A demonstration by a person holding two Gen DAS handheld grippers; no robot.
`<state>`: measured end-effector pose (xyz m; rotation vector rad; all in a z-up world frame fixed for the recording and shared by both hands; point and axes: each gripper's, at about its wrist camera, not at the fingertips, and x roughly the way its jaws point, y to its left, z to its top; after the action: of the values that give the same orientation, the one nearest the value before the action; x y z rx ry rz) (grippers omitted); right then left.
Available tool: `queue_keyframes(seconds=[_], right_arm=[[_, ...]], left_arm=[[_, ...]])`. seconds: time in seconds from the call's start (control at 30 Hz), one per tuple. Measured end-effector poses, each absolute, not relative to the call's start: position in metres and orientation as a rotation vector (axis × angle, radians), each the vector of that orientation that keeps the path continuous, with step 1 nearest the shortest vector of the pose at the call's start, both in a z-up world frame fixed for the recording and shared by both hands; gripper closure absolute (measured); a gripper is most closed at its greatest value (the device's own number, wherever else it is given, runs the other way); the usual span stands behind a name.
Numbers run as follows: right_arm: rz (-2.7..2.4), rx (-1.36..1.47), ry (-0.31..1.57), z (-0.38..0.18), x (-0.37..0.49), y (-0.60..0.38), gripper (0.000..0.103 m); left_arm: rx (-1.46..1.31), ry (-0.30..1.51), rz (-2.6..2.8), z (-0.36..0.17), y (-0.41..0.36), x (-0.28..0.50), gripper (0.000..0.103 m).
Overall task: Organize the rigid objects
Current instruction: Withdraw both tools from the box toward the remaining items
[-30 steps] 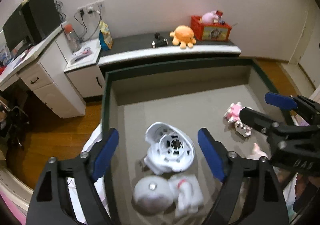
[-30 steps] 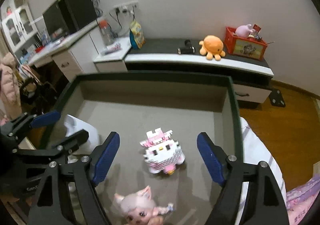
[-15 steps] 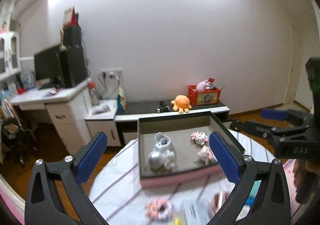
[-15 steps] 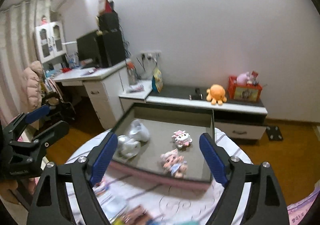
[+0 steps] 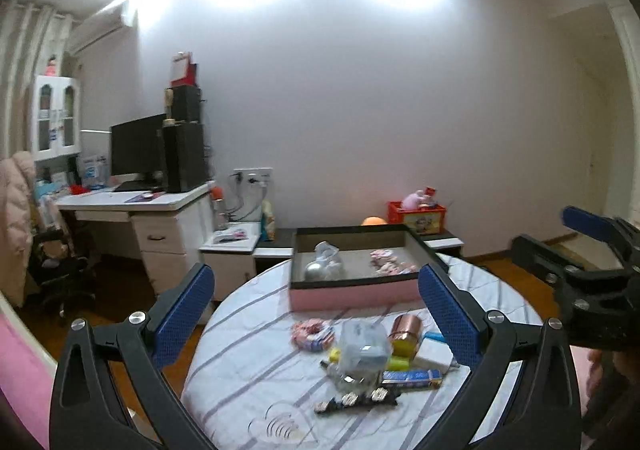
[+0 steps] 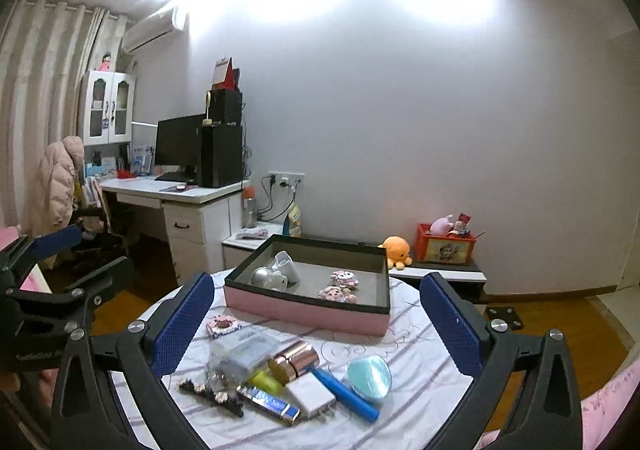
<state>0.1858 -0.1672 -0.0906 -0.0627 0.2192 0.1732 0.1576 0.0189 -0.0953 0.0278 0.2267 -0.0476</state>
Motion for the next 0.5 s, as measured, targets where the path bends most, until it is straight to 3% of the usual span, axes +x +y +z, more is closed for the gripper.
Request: queue_keyframes(seconds=[0.5], right_arm=[[0.075, -0.004, 0.295, -0.125, 0.170, -0.190, 0.000]], left_arm=[[0.033, 0.316, -0.004, -0.131, 0.027, 0.162, 0.000]])
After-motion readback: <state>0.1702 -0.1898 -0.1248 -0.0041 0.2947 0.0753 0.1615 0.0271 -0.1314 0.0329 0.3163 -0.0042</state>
